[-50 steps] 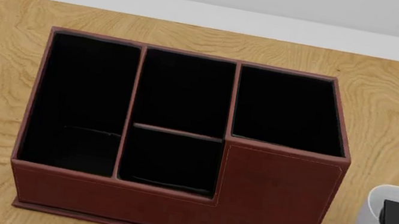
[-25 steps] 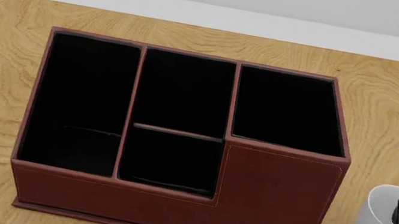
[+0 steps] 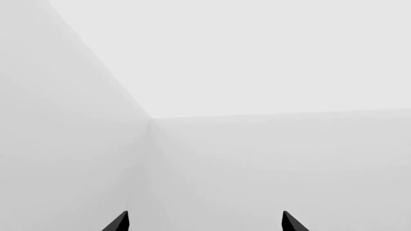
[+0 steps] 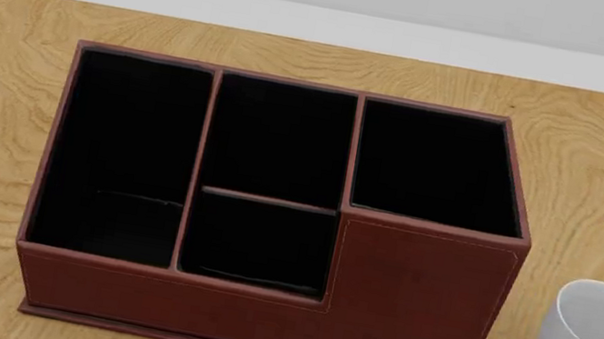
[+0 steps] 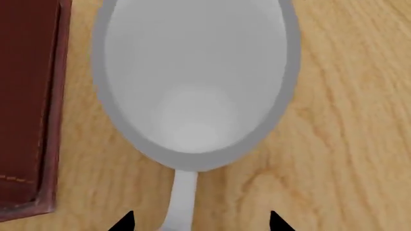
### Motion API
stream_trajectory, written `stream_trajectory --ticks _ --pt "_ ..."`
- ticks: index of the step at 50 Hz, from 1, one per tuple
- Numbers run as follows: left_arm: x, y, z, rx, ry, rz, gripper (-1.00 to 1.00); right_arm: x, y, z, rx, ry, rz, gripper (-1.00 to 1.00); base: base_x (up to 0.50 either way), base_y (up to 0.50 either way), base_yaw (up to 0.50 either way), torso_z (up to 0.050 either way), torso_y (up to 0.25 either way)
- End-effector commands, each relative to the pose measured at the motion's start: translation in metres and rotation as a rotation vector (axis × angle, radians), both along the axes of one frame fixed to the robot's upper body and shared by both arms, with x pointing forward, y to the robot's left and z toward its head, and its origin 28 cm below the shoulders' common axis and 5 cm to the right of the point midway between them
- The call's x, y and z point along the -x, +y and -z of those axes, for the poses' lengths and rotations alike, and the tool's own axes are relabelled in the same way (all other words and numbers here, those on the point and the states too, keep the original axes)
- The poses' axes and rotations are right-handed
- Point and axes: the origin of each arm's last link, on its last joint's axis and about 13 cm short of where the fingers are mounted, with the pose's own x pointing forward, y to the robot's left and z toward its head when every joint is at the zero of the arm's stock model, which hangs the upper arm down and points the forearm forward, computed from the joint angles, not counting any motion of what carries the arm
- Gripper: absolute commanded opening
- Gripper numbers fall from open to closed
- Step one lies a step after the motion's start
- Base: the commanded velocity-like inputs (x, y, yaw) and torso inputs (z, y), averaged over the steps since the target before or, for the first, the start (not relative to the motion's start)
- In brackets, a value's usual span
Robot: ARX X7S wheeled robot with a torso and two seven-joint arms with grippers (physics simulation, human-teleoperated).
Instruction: Pick up the white mug and place it to the right of the caddy.
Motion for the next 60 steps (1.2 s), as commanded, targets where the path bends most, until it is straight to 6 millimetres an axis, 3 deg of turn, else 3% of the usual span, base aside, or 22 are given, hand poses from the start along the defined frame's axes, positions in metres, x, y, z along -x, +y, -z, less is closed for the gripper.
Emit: stream_trajectory --ticks 1,14,27,40,60 --pt "0.002 0.0 0.0 0.003 -0.007 0.002 1.0 0.007 -0.012 0.005 -0.013 -0.048 0.008 1.0 0.0 0.0 0.0 0.0 0.0" --pt "0.005 0.0 -0.001 0.008 -0.018 0.013 1.0 0.049 -0.013 0.012 -0.003 -0.085 0.018 1.0 0.0 0.0 0.0 0.0 0.0" --pt "0.004 0.0 0.002 0.015 -0.015 0.016 1.0 0.063 0.0 -0.006 -0.017 -0.195 -0.025 1.0 0.0 0.0 0.0 0.0 0.0" --pt "-0.002 -0.002 0.006 0.02 -0.004 0.033 1.0 0.092 0.009 -0.032 -0.002 -0.344 -0.066 1.0 0.0 0.0 0.0 0.0 0.0" --pt "-0.006 -0.003 0.008 0.026 0.0 0.048 1.0 0.127 0.017 -0.039 0.034 -0.369 -0.04 1.0 0.0 0.0 0.0 0.0 0.0"
